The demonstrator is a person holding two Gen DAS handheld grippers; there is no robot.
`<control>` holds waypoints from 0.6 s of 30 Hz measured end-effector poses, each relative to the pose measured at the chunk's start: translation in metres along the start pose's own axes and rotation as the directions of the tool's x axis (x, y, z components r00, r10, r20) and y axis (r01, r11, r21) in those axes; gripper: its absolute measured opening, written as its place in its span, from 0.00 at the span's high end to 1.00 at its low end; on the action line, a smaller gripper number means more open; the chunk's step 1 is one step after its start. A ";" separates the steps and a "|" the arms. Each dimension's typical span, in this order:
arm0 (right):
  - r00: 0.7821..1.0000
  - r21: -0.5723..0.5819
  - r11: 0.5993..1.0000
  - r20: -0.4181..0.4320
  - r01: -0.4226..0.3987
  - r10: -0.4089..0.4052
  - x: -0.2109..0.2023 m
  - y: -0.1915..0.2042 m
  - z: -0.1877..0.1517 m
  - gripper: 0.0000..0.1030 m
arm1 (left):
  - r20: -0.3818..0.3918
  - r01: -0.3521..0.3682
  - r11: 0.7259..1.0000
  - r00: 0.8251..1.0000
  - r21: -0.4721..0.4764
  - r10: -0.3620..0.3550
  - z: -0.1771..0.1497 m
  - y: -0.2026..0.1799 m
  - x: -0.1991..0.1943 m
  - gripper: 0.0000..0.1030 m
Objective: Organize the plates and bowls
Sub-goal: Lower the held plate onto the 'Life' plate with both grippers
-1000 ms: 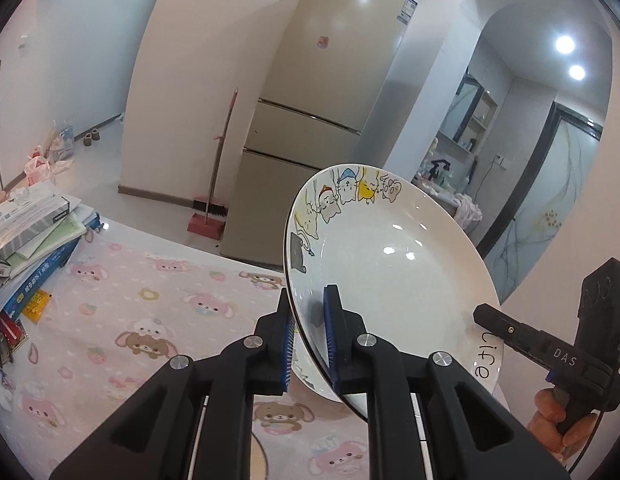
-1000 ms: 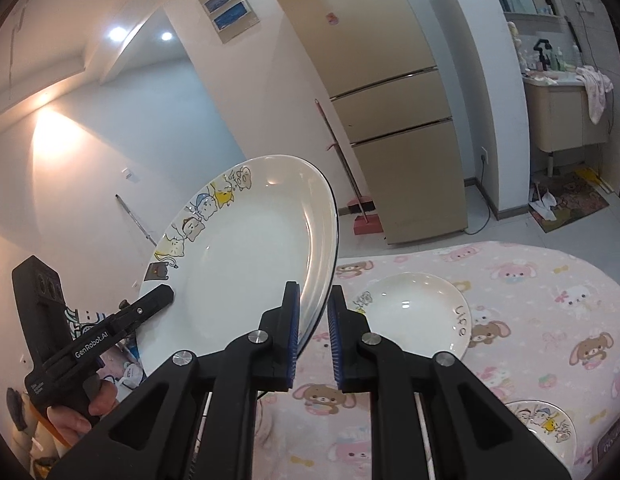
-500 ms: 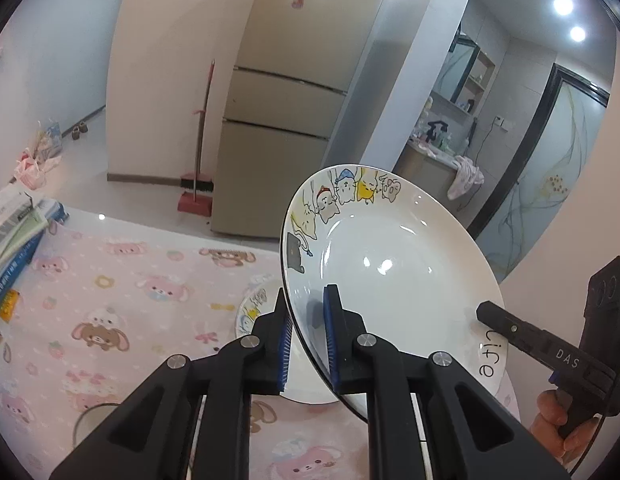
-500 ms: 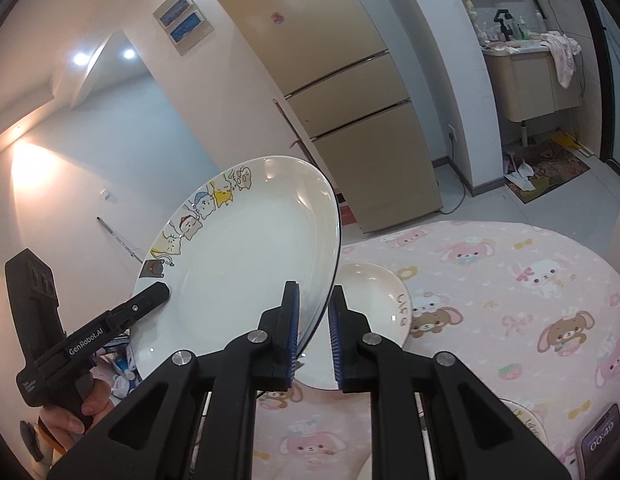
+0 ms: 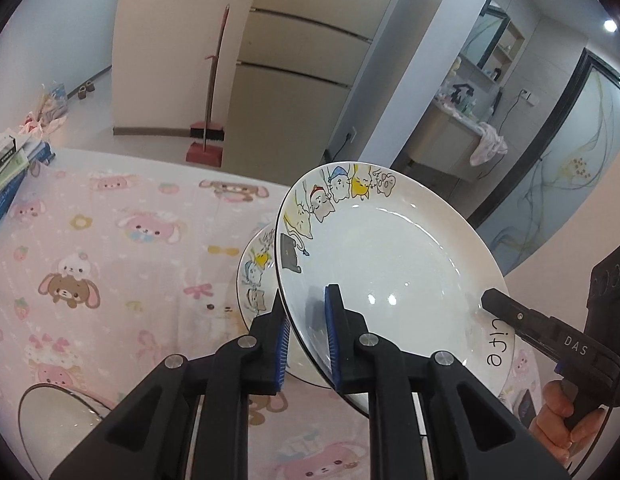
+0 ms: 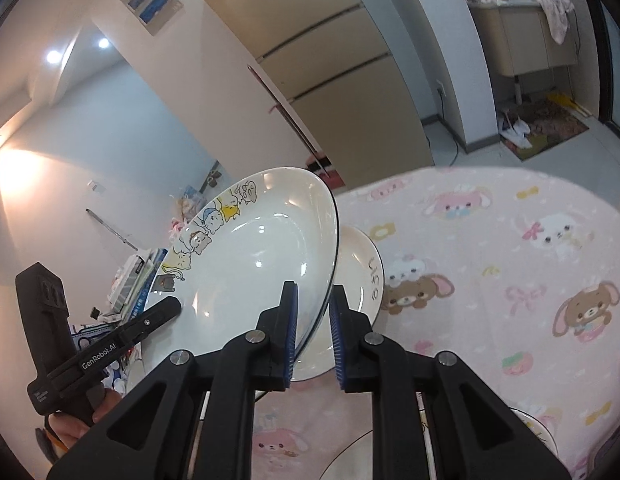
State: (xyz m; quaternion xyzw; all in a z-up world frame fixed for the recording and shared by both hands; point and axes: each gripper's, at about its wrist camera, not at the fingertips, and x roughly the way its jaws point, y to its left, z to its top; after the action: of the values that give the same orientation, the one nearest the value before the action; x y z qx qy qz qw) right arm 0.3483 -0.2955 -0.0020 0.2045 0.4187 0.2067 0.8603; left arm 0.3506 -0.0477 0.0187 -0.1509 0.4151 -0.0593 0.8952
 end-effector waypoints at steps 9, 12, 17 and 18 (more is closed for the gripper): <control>0.997 0.029 0.999 -0.063 0.037 -0.035 0.021 -0.019 -0.002 0.85 | -0.082 0.000 1.000 0.997 0.006 0.000 -0.013 0.006 0.038 0.82; 0.995 0.016 0.997 -0.073 0.070 -0.069 0.027 -0.018 -0.004 0.85 | -0.095 -0.010 1.000 0.995 0.017 0.011 -0.016 0.008 0.046 0.82; 0.992 0.010 0.997 -0.099 0.078 -0.076 0.035 -0.016 -0.008 0.85 | -0.095 -0.040 0.999 0.995 0.021 0.042 -0.017 0.011 0.048 0.82; 0.991 0.009 0.997 -0.104 0.080 -0.079 0.036 -0.015 -0.009 0.85 | -0.094 -0.047 0.999 0.994 0.024 0.049 -0.016 0.012 0.048 0.82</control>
State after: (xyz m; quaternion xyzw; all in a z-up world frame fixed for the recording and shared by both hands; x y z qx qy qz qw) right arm 0.3646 -0.2877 -0.0378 0.1822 0.4719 0.1799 0.8437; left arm 0.3691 -0.0512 -0.0300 -0.1282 0.4597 -0.0493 0.8774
